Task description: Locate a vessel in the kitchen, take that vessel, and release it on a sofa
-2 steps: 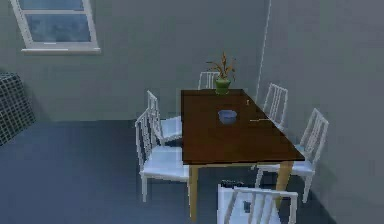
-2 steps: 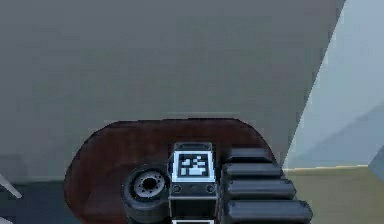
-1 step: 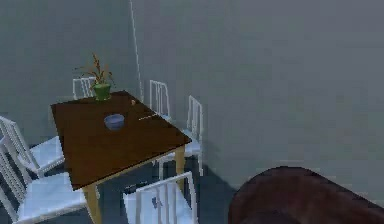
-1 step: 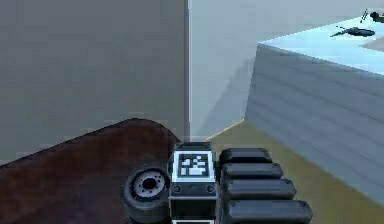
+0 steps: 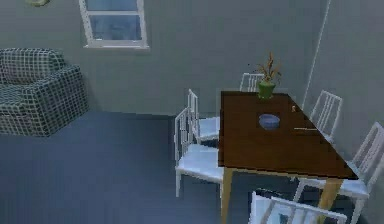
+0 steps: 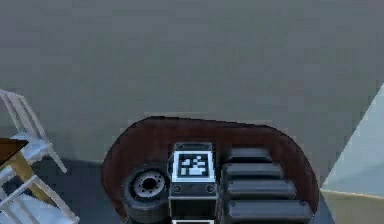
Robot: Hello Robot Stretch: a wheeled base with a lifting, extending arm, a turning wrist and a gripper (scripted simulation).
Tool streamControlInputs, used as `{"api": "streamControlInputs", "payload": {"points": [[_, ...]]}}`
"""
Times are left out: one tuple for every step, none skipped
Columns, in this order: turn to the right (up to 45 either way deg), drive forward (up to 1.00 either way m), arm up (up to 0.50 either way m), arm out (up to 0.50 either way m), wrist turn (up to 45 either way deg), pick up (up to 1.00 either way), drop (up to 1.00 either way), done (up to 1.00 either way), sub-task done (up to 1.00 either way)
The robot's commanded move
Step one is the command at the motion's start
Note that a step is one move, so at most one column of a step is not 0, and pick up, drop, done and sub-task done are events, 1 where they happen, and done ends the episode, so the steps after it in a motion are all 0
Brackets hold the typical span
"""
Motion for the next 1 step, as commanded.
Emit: {"api": "streamControlInputs", "payload": {"points": [[-45.0, 0.0, 0.0, 0.0, 0.0, 0.0, 0.0, 0.0, 0.0]]}}
